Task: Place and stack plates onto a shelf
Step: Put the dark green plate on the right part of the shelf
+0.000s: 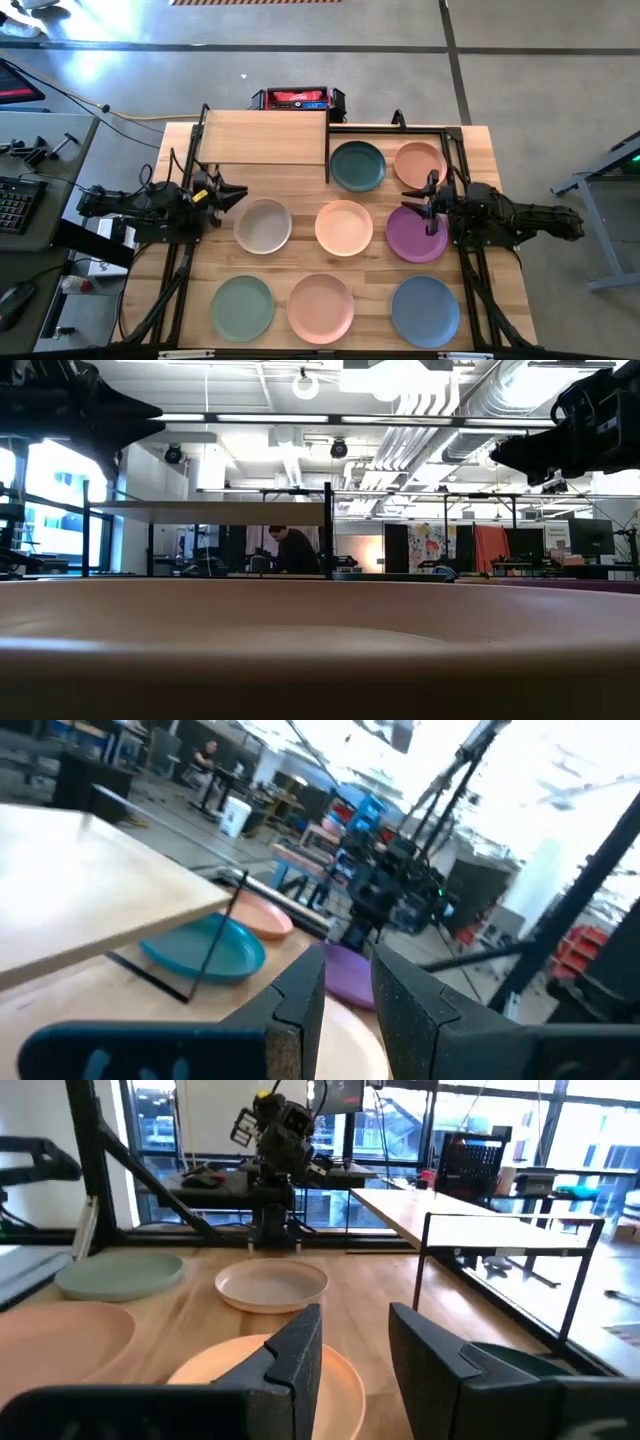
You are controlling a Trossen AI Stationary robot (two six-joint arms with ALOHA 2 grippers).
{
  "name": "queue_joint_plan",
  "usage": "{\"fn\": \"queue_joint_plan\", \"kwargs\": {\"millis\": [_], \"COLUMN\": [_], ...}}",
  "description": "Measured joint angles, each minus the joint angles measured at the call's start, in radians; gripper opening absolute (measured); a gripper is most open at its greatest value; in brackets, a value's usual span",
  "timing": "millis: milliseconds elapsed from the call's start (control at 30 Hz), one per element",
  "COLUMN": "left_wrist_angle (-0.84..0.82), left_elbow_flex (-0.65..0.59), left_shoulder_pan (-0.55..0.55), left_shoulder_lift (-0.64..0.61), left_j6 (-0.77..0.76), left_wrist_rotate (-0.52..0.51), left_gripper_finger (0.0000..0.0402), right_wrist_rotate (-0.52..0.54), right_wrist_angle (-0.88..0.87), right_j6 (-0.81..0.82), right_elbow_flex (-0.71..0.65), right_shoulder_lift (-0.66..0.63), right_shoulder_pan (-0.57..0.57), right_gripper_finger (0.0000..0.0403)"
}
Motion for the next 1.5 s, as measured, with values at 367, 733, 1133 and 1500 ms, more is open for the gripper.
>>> {"fn": "queue_joint_plan", "kwargs": {"millis": [367, 733, 1133, 1500], "left_wrist_angle": [0.082, 0.448, 0.458, 0.358], "left_elbow_flex": [0.000, 0.001, 0.178, 0.406], "left_shoulder_pan": [0.000, 0.000, 0.000, 0.000], "left_shoulder_lift": [0.000, 0.000, 0.096, 0.337], "left_j6": [-0.017, 0.067, 0.200, 0.278], "left_wrist_rotate": [-0.146, -0.227, -0.250, -0.309], "left_gripper_finger": [0.0074, 0.0074, 0.0074, 0.0074], "right_wrist_rotate": [0.028, 0.069, 0.200, 0.269], "right_wrist_angle": [0.009, 0.198, 0.503, 0.686], "right_j6": [0.059, 0.498, 0.499, 0.211], "right_elbow_flex": [0.000, 0.000, 0.025, 0.190], "right_shoulder_lift": [0.000, 0.000, 0.001, 0.010], "right_shoulder_pan": [-0.001, -0.002, -0.003, -0.003], "right_gripper_finger": [0.0106, 0.0106, 0.0106, 0.0106]}}
